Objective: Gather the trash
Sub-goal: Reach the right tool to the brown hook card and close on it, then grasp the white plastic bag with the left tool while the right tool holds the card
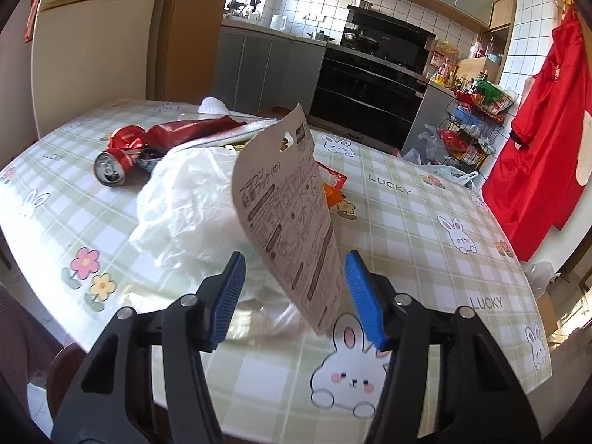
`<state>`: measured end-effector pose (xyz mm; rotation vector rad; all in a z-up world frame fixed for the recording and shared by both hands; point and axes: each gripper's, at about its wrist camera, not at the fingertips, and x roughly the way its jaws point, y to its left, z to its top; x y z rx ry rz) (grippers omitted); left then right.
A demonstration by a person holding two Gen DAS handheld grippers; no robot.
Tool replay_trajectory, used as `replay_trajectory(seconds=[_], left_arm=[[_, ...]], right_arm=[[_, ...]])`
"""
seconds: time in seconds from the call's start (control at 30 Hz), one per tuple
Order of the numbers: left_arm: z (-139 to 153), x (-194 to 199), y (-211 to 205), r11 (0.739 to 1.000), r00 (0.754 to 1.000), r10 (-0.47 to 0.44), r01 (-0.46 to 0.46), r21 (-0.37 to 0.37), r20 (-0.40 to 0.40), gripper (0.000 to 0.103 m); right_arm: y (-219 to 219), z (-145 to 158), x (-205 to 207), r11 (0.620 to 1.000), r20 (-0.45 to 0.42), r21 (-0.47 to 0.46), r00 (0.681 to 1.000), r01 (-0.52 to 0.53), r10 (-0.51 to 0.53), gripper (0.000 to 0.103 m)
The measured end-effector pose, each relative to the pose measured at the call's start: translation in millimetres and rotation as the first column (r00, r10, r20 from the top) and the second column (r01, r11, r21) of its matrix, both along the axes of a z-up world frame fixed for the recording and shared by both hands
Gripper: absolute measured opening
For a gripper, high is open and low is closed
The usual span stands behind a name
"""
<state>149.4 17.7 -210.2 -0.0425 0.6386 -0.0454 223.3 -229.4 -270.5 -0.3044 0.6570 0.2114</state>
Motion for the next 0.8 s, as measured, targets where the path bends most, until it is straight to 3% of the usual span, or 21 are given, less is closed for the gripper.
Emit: replay_trajectory(seconds=[0.13, 0.2, 0.37, 0.53, 0.8], left_arm=[[-0.4, 9.1, -8.2, 1.0, 1.0, -0.013, 0.013, 0.019, -0.003, 0.098], [-0.2, 11.6, -11.6, 1.0, 1.0, -0.015, 0.015, 0.027, -0.001, 0.098], [-3.6, 18.3, -28.3, 0.997, 0.997, -0.074, 0.074, 0.038, -0.003, 0.098], [-9.7, 28.8, -48.6, 0.988, 0.988, -0.152, 0.152, 0.007, -0.002, 0.098], [-23.1, 70.9, -81.8, 0.969, 0.97, -0.239, 0.236, -0.077, -0.039, 0.098]], right_arm=[[-2.6, -3.5, 11.7, 1.0, -0.013, 0.015, 1.0, 0.012, -0.011, 0.039], [-14.5, 3.5, 9.5, 0.996, 0.0, 0.079, 0.999, 0.041, -0.041, 0.021], [-47.6, 17.0, -7.3, 0.974, 0.039, 0.197, 0.992, 0.109, -0.119, 0.012], [-80.3, 29.9, -28.6, 0.931, 0.043, 0.324, 0.98, 0.169, -0.193, 0.011], [-106.9, 47.6, -52.7, 0.878, 0.074, 0.441, 0.967, 0.187, -0.244, 0.011]])
